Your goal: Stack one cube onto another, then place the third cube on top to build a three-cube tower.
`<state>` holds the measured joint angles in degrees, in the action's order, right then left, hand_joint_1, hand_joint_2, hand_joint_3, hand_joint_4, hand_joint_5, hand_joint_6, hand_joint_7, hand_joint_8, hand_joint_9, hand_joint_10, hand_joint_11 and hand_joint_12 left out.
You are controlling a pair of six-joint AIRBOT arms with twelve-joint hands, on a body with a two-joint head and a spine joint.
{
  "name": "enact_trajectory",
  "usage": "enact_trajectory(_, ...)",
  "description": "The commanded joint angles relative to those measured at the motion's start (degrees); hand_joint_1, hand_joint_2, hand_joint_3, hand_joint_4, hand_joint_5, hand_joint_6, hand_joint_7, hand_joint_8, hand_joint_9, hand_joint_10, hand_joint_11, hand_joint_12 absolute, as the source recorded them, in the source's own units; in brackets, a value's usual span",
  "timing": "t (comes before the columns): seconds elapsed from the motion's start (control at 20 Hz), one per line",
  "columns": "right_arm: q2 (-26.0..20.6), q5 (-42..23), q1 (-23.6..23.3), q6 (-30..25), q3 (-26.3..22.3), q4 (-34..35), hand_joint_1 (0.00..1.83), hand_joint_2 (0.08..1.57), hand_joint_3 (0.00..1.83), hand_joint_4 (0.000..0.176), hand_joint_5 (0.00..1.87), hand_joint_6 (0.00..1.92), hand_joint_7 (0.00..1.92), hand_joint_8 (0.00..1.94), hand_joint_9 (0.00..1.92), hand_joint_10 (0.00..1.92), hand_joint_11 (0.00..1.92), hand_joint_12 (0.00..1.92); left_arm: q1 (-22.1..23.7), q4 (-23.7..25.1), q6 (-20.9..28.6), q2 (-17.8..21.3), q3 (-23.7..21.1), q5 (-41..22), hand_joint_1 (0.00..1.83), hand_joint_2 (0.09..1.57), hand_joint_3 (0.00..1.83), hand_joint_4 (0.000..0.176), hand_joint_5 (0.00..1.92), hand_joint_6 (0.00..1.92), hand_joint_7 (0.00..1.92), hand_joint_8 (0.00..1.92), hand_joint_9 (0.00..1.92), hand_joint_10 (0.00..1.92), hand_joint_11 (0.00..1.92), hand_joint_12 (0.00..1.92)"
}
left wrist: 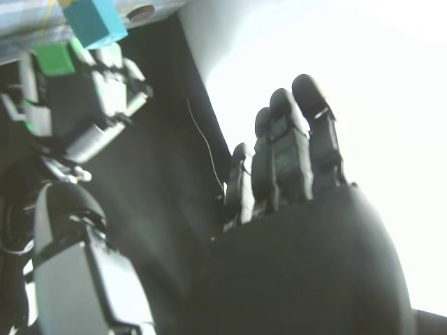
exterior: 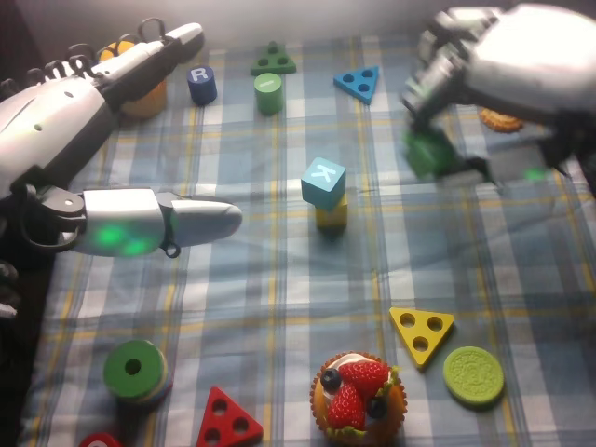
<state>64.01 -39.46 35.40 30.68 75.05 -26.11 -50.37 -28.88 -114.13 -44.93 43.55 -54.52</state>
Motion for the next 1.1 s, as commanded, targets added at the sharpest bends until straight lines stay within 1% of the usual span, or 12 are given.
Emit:
enact_trajectory(0.0,0.9,-6.2,-1.4,-1.7,0.5,-0.6,1.19,1.02,0.00,0.000,1.21,0.59,0.93,0.00,0.76,0.00,0.09,1.24,0.3,1.7,0.2,0.4,0.3,-5.3,0.63,0.79,0.00,0.176,0.11,0.00,0.22,0.00,0.28,0.00,0.00,0.87)
enact_trajectory(0.05,2.9,-6.2,-3.8,-5.6,2.2,-4.7,1.20,1.02,0.00,0.000,1.21,0.59,0.91,0.00,0.74,0.00,0.07,1.17,0.3,1.5,0.2,0.4,0.9,-4.2,0.63,0.79,0.00,0.176,0.11,0.00,0.21,0.00,0.28,0.00,0.00,0.87)
enact_trajectory(0.1,3.8,-6.2,-4.7,-7.0,2.9,-6.4,1.20,1.00,0.00,0.000,1.25,0.51,0.92,0.00,0.77,0.01,0.16,1.10,0.4,1.5,0.2,0.4,1.2,-3.8,0.66,0.79,0.00,0.176,0.11,0.00,0.22,0.00,0.28,0.00,0.00,0.84)
enact_trajectory(0.2,5.8,-6.0,-6.3,-9.6,4.4,-9.8,1.20,1.00,0.00,0.000,1.25,0.50,0.92,0.00,0.74,0.00,0.10,1.09,0.7,1.3,0.2,0.3,1.8,-2.8,0.66,0.79,0.00,0.176,0.11,0.00,0.22,0.00,0.28,0.00,0.00,0.83)
enact_trajectory(0.25,6.7,-5.8,-6.6,-10.3,5.2,-10.8,1.21,1.00,0.00,0.000,1.26,0.50,0.95,0.01,0.77,0.01,0.10,1.17,0.8,1.3,0.2,0.3,2.2,-2.3,0.66,0.79,0.00,0.176,0.12,0.00,0.23,0.00,0.29,0.00,0.00,0.88)
enact_trajectory(0.45,9.0,-4.5,-6.9,-10.7,6.7,-12.4,1.21,0.99,0.00,0.000,1.29,0.43,0.95,0.00,0.73,0.00,0.07,1.12,1.5,1.2,0.2,-0.5,2.9,-0.9,0.66,0.80,0.00,0.176,0.12,0.00,0.23,0.01,0.30,0.01,0.00,0.84)
enact_trajectory(0.5,9.3,-4.3,-7.0,-10.7,6.9,-12.6,1.21,0.99,0.00,0.000,1.29,0.44,0.97,0.00,0.75,0.01,0.07,1.16,1.6,1.2,0.2,-0.7,3.0,-0.6,0.67,0.79,0.00,0.176,0.10,0.01,0.24,0.01,0.30,0.01,0.00,0.76)
enact_trajectory(0.6,10.1,-4.2,-7.0,-10.7,7.5,-12.7,1.21,1.00,0.00,0.000,1.26,0.49,0.95,0.00,0.76,0.01,0.10,1.07,1.8,1.3,0.1,-1.1,3.4,0.0,0.66,0.78,0.00,0.176,0.10,0.00,0.21,0.00,0.27,0.00,0.00,0.61)
enact_trajectory(0.7,10.5,-3.9,-7.0,-10.7,7.8,-12.9,1.21,1.00,0.00,0.000,1.26,0.49,0.95,0.00,0.74,0.00,0.11,1.06,2.0,1.3,0.1,-1.1,3.6,0.3,0.66,0.78,0.00,0.176,0.09,0.00,0.22,0.00,0.27,0.00,0.00,0.52)
enact_trajectory(0.85,10.8,-3.5,-7.2,-10.7,8.0,-13.5,1.20,1.00,0.00,0.000,1.26,0.48,0.94,0.00,0.72,0.00,0.12,1.03,2.0,1.3,0.1,-1.1,3.6,0.4,0.64,0.79,0.00,0.176,0.09,0.00,0.23,0.00,0.30,0.01,0.00,0.54)
enact_trajectory(0.95,10.8,-3.3,-7.2,-10.7,8.0,-13.8,1.20,1.01,0.00,0.000,1.24,0.53,0.93,0.00,0.71,0.00,0.06,1.11,2.1,1.4,0.1,-1.2,3.6,0.3,0.66,0.79,0.00,0.176,0.09,0.00,0.23,0.00,0.29,0.00,0.00,0.54)
enact_trajectory(1.05,10.8,-3.0,-7.2,-10.7,8.1,-13.9,1.20,1.02,0.00,0.000,1.20,0.59,0.91,0.00,0.71,0.00,0.05,1.16,2.1,1.5,0.1,-1.2,3.6,0.3,0.66,0.79,0.00,0.176,0.10,0.00,0.22,0.00,0.28,0.00,0.00,0.58)
